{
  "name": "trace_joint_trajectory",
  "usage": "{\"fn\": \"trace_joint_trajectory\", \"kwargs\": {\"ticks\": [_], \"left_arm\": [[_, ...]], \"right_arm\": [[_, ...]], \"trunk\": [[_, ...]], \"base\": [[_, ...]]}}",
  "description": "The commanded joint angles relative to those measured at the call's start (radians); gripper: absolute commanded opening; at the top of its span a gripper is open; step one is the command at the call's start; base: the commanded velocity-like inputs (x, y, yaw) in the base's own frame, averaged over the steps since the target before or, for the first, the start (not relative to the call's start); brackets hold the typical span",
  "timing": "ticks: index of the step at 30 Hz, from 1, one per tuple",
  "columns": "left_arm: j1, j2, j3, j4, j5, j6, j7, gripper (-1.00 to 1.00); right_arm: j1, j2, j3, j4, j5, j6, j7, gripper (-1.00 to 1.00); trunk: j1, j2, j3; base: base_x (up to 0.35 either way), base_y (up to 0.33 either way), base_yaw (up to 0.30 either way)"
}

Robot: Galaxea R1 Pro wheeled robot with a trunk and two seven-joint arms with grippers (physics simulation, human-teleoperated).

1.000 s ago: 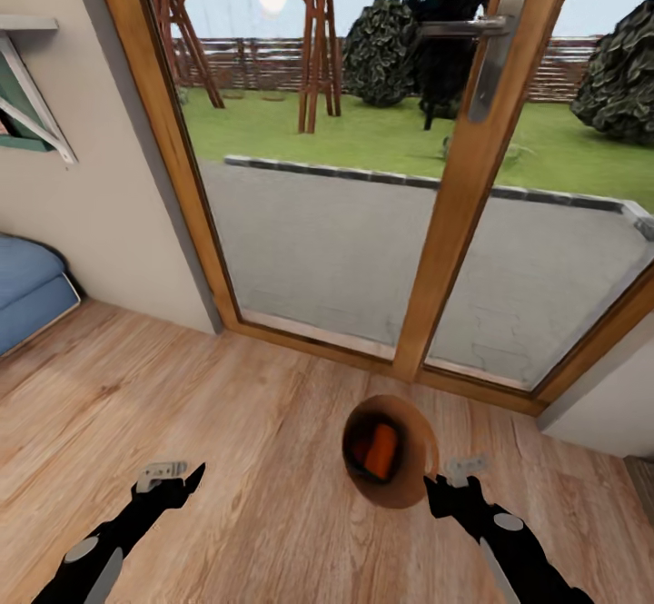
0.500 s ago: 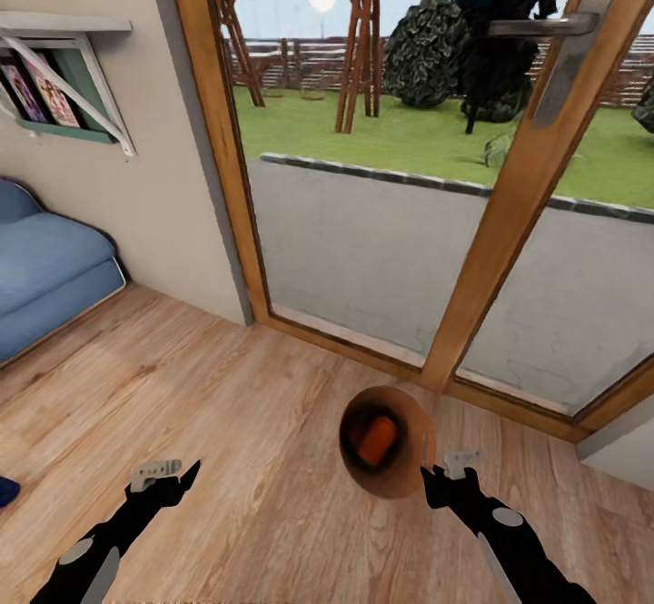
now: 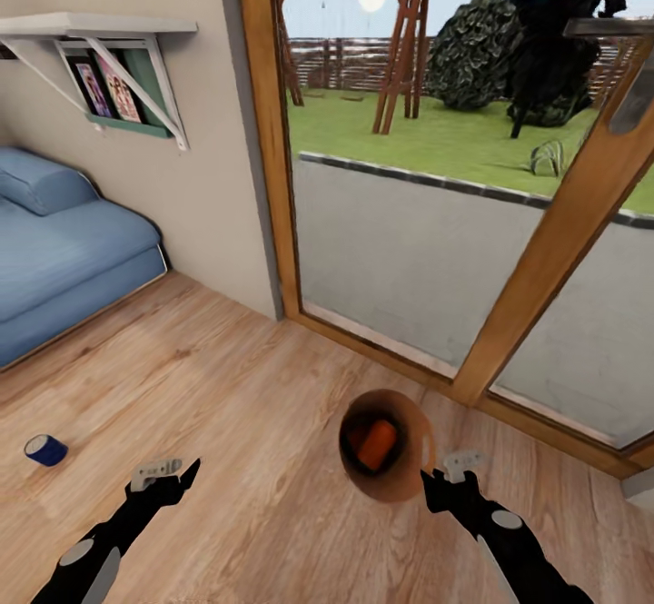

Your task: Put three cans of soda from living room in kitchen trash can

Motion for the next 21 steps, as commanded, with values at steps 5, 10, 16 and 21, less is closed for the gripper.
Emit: {"fn": "trace_joint_trajectory", "kwargs": {"ticks": [5,10,16,21], "left_arm": [[0.001,0.0,0.0,0.0,0.0,-0.001,0.0,1.0],[0.001,0.0,0.0,0.0,0.0,-0.002,0.001,1.0],[0.001,0.0,0.0,0.0,0.0,-0.002,0.002,1.0],[0.001,0.0,0.0,0.0,0.0,-0.002,0.003,1.0]], "right_arm": [[0.0,0.0,0.002,0.006,-0.006,-0.001,0.002,-1.0],[0.0,0.001,0.002,0.007,-0.006,-0.001,0.003,-1.0],[0.0,0.001,0.002,0.008,-0.006,-0.001,0.003,-1.0],[0.0,0.001,0.004,0.008,-0.006,-0.002,0.003,-1.0]], "trunk": [[0.0,0.0,0.0],[0.0,0.0,0.0],[0.0,0.0,0.0],[0.0,0.0,0.0]], "base": [[0.0,0.0,0.254],[0.0,0.0,0.254],[0.0,0.0,0.254],[0.0,0.0,0.254]]}}
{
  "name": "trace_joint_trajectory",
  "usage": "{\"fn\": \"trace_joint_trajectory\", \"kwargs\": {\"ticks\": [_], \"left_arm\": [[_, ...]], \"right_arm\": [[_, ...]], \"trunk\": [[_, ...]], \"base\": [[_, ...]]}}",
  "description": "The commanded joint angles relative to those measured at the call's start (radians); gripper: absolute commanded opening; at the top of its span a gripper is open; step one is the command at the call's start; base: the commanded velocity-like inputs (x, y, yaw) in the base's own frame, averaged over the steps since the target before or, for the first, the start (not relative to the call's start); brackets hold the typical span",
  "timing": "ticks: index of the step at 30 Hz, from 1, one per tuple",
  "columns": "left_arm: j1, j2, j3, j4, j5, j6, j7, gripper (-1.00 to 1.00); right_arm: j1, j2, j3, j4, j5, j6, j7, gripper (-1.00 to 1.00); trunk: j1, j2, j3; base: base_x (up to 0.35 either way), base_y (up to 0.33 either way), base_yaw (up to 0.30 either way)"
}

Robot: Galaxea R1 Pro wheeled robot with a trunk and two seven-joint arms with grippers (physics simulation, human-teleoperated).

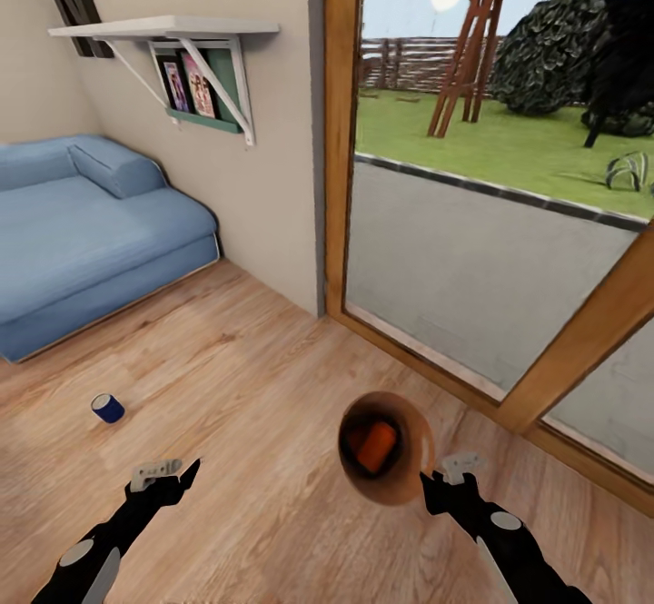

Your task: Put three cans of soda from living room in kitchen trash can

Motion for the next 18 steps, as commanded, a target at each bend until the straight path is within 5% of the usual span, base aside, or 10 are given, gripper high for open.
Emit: {"fn": "trace_joint_trajectory", "kwargs": {"ticks": [1,11,18], "left_arm": [[0.0,0.0,0.0,0.0,0.0,0.0,0.0,1.0],[0.0,-0.001,-0.001,0.0,0.0,0.0,0.0,1.0],[0.0,-0.001,-0.001,0.0,0.0,-0.001,0.0,1.0]], "right_arm": [[-0.001,0.0,0.0,-0.001,-0.007,0.0,0.003,-1.0],[0.0,0.002,0.001,-0.001,-0.006,0.0,0.003,-1.0],[0.0,0.001,0.003,0.016,-0.006,-0.052,0.003,-1.0]], "trunk": [[0.0,0.0,0.0],[0.0,0.0,0.0],[0.0,0.0,0.0]], "base": [[0.0,0.0,0.254],[0.0,0.0,0.254],[0.0,0.0,0.042]]}}
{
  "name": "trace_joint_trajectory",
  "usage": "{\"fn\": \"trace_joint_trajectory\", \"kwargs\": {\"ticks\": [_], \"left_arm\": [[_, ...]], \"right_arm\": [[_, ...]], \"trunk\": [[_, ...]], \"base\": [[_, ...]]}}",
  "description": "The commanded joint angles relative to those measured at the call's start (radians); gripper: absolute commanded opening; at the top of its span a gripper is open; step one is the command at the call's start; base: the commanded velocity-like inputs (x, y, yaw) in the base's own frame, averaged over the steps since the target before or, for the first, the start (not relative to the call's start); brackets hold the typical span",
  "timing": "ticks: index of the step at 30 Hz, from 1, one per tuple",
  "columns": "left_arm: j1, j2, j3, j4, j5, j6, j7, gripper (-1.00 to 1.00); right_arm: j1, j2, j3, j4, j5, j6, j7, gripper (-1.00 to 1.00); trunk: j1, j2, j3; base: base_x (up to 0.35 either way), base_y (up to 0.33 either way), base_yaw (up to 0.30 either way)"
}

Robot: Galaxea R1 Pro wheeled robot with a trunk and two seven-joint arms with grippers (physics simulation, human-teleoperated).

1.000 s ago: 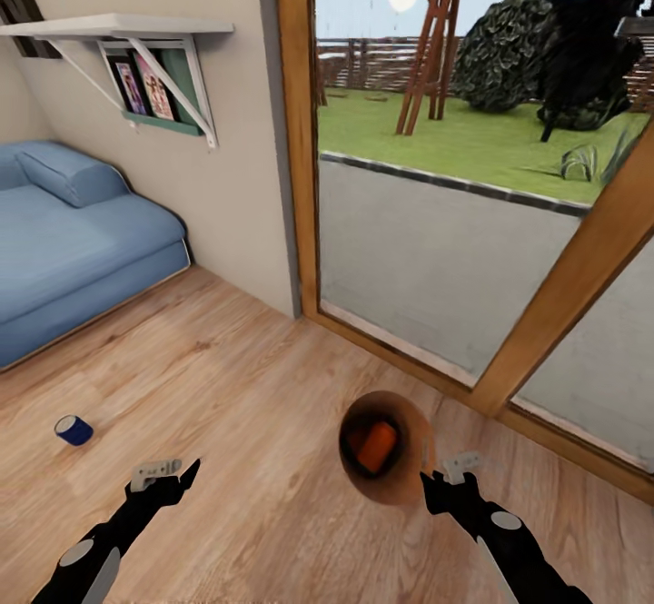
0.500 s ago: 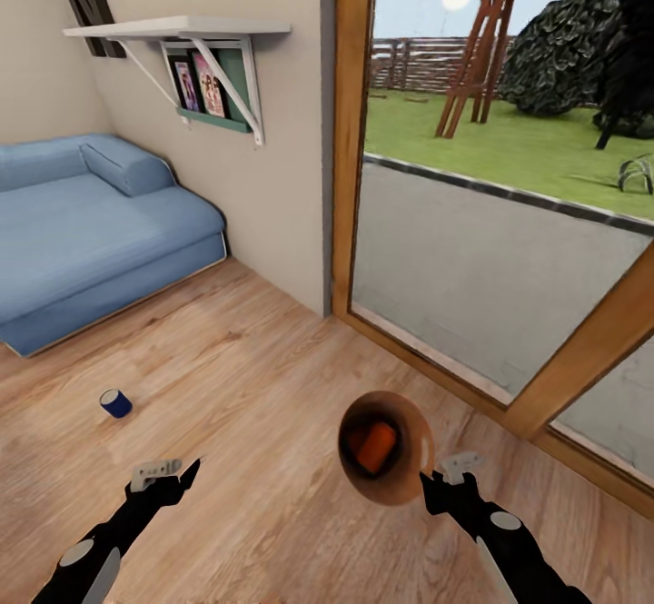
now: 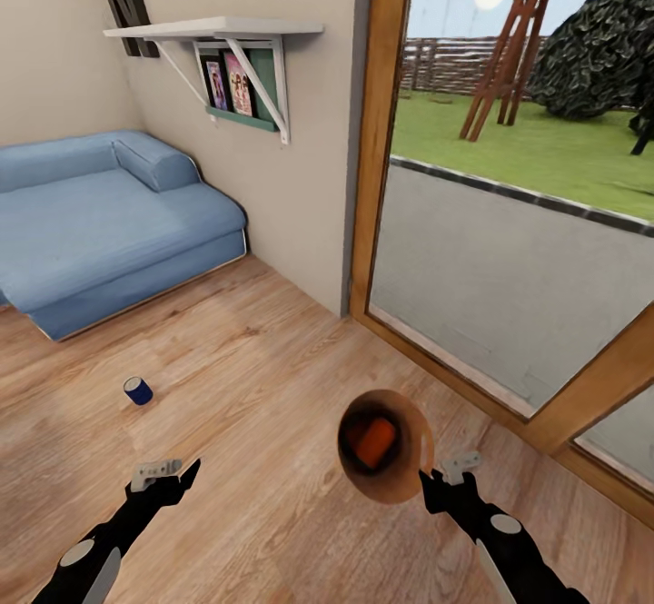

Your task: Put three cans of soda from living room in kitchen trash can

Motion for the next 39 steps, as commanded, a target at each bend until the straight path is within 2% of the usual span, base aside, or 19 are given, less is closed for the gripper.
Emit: {"fn": "trace_joint_trajectory", "kwargs": {"ticks": [1,12,32,39], "left_arm": [[0.0,0.0,0.0,0.0,0.0,0.0,0.0,1.0],[0.0,0.0,-0.001,0.002,-0.001,-0.001,0.001,1.0],[0.0,0.0,-0.001,0.002,-0.002,-0.013,0.001,1.0],[0.0,-0.001,0.0,0.002,-0.002,-0.013,0.0,1.0]], "right_arm": [[-0.001,0.0,0.0,0.001,-0.005,-0.005,0.003,-1.0],[0.0,0.002,0.003,0.012,-0.005,-0.024,0.002,-1.0],[-0.001,0.012,0.002,0.013,-0.004,-0.024,0.002,-1.0],[0.0,0.012,0.003,0.013,-0.004,-0.024,0.002,-1.0]], "trunk": [[0.0,0.0,0.0],[0.0,0.0,0.0],[0.0,0.0,0.0],[0.0,0.0,0.0]], "base": [[0.0,0.0,0.009],[0.0,0.0,0.064],[0.001,0.0,0.253],[0.126,-0.012,0.259]]}}
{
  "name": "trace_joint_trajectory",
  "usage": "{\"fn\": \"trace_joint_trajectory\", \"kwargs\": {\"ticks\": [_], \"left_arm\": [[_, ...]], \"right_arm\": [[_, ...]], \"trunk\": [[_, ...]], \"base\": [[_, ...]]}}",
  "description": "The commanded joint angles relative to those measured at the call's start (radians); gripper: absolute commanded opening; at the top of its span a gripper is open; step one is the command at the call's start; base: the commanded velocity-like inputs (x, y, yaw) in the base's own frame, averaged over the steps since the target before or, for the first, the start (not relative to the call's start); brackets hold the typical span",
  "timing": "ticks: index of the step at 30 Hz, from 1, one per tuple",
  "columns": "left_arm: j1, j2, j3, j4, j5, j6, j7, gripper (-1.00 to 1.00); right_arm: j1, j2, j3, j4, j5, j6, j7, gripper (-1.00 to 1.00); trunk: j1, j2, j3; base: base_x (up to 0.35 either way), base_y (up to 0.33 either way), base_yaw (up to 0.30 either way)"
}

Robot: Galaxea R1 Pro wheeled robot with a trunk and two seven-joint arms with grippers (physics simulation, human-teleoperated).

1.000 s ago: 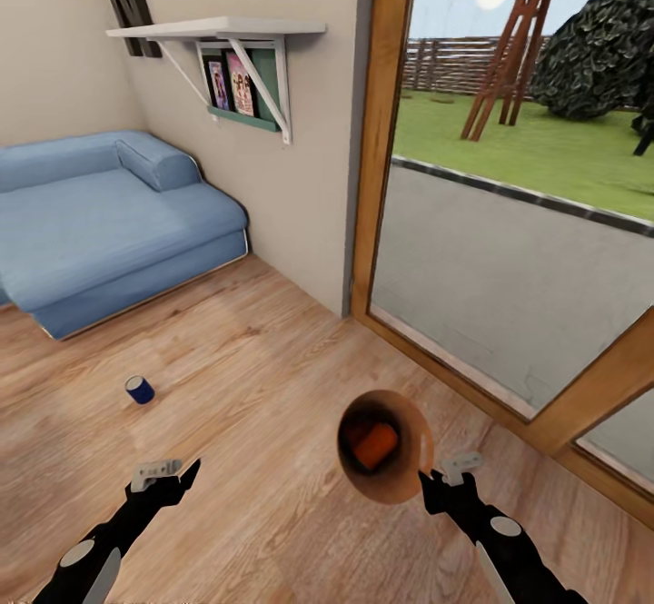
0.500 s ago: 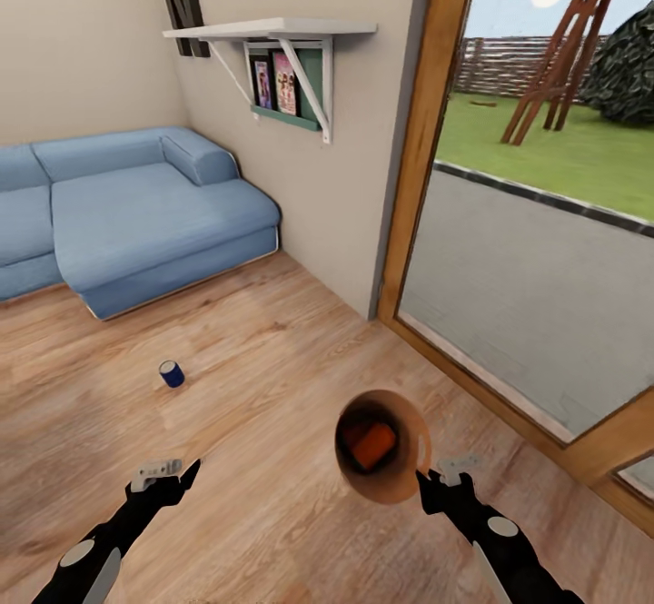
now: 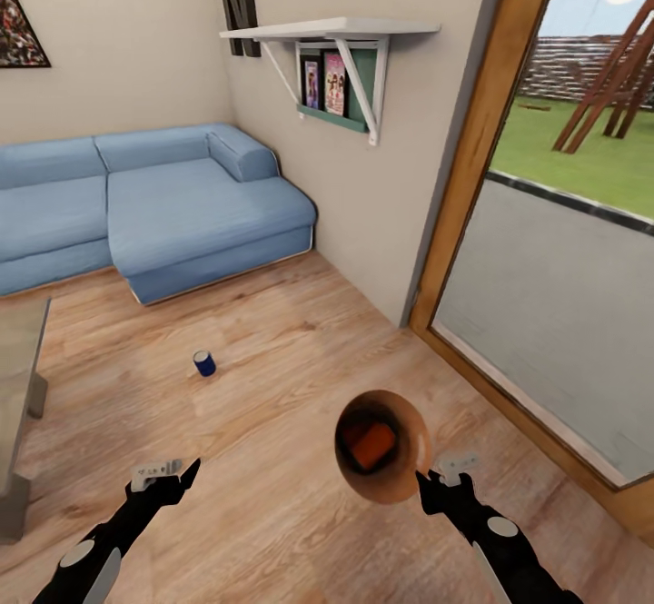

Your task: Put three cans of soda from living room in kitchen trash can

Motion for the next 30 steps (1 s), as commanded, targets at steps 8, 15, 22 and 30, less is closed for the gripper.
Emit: {"fn": "trace_joint_trajectory", "kwargs": {"ticks": [8,15,22,30], "left_arm": [[0.0,0.0,0.0,0.002,0.0,0.002,0.0,1.0],[-0.001,0.001,0.001,0.044,0.001,0.002,0.001,1.0],[-0.001,0.001,0.001,0.053,0.002,0.002,0.001,1.0],[-0.002,0.001,0.005,0.054,0.003,0.002,0.002,1.0]], "right_arm": [[0.0,0.001,0.001,0.001,-0.006,0.0,0.003,-1.0],[0.0,0.0,0.013,0.008,-0.006,0.0,0.003,-1.0],[0.0,0.0,0.02,0.01,-0.006,0.0,0.002,-1.0],[0.0,0.0,0.022,0.01,-0.006,0.0,0.002,-1.0]], "trunk": [[0.0,0.0,0.001],[0.0,0.0,0.001],[0.0,0.0,0.001],[0.0,0.0,0.001]], "base": [[0.289,-0.077,0.218],[0.313,-0.088,0.033],[0.314,-0.075,0.003],[0.316,-0.013,0.0]]}}
